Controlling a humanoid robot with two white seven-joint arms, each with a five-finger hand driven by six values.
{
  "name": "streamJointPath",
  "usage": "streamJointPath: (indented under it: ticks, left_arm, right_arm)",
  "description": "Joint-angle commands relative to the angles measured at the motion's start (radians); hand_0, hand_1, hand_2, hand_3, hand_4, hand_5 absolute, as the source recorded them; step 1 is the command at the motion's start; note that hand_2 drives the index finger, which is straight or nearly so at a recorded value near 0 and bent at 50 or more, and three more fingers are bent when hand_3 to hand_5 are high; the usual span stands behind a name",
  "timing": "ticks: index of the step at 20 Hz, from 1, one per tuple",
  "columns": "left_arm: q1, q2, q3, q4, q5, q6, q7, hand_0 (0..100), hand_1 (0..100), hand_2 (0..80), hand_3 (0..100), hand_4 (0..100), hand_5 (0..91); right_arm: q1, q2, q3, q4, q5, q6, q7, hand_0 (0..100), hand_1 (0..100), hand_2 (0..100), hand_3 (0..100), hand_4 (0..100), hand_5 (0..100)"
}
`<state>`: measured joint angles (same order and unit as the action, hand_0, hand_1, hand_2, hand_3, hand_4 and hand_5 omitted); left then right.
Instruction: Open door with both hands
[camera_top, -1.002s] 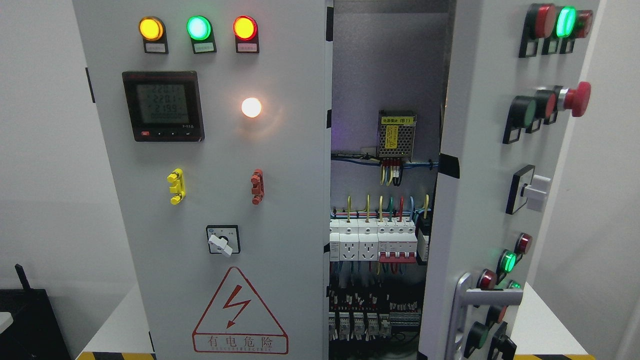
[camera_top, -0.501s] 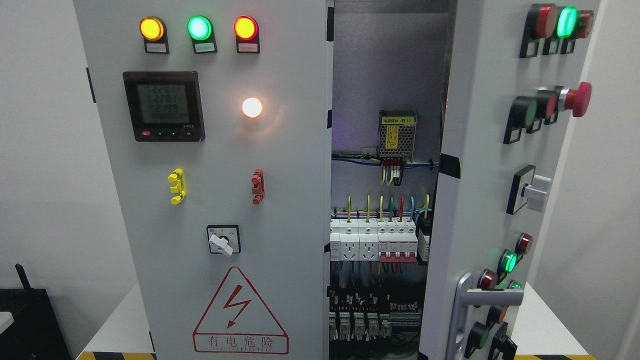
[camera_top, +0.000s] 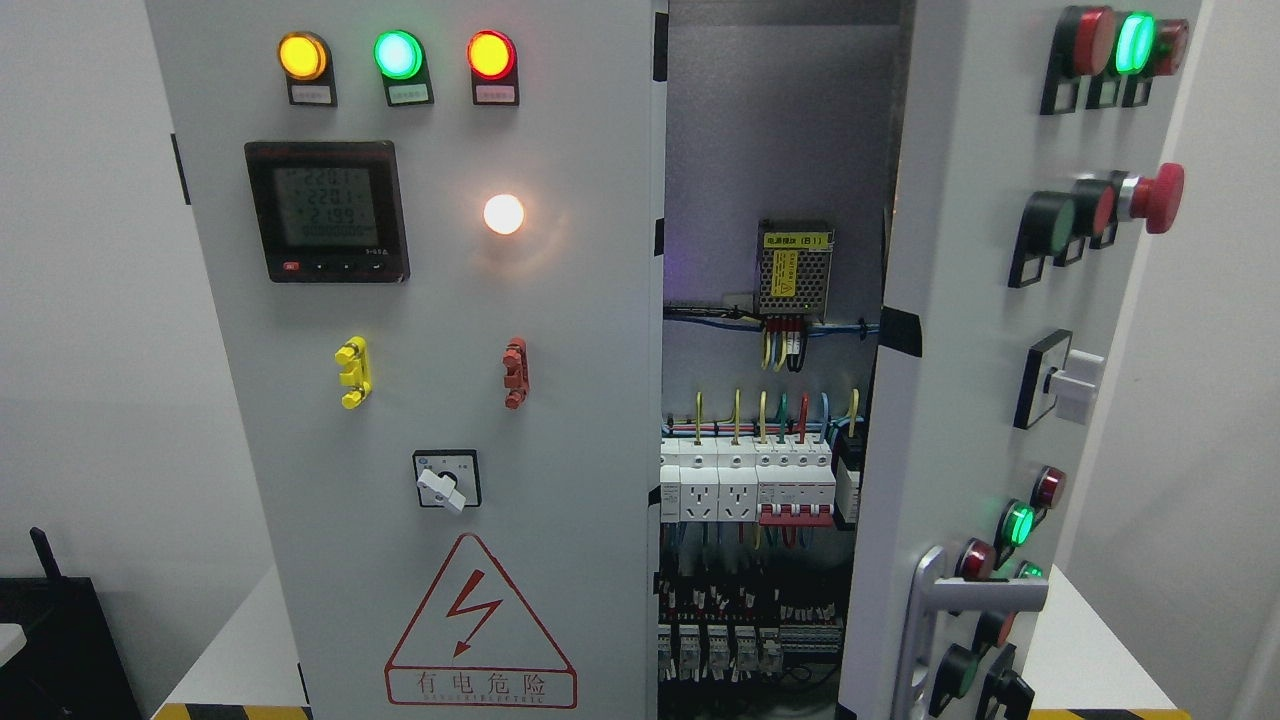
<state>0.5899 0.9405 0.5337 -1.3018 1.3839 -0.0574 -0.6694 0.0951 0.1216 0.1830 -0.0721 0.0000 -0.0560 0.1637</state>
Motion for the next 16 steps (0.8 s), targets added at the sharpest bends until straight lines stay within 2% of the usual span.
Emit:
streamJointPath:
  ticks: [1,7,11,14,16]
  left_arm:
    - [-0.005,0.471,0.065,-0.155,0.179,0.005,-0.120,12,39,0.0,0,0,0.0]
    - [-0.013,0.529,0.071,-0.206,0.257,0.005,-0.242,12,39,0.0,0,0,0.0]
    - [-0.047,0.618,0.057,-0.200,0.326,0.007,-0.256,12,39,0.0,0,0,0.0]
    - [-0.158,0.632,0.010,-0.255,0.325,0.008,-0.254,12,39,0.0,0,0,0.0]
    - [-0.330,0.627,-0.157,-0.329,0.310,0.011,-0.249,12,39,0.0,0,0,0.0]
  right_arm:
    - [0.000,0.000,0.000,0.000,-0.021,0.001,0.000,12,39,0,0,0,0]
    - [0.000,0.000,-0.002,0.000,-0.021,0.001,-0.003,12,39,0,0,0,0]
    - [-0.002,-0.002,-0.002,-0.001,-0.021,0.001,-0.007,12,39,0,0,0,0]
    - [-0.002,-0.002,-0.002,0.000,-0.021,0.001,-0.010,12,39,0,0,0,0]
    - [-0.002,-0.002,-0.002,0.000,-0.021,0.004,-0.012,12,39,0,0,0,0]
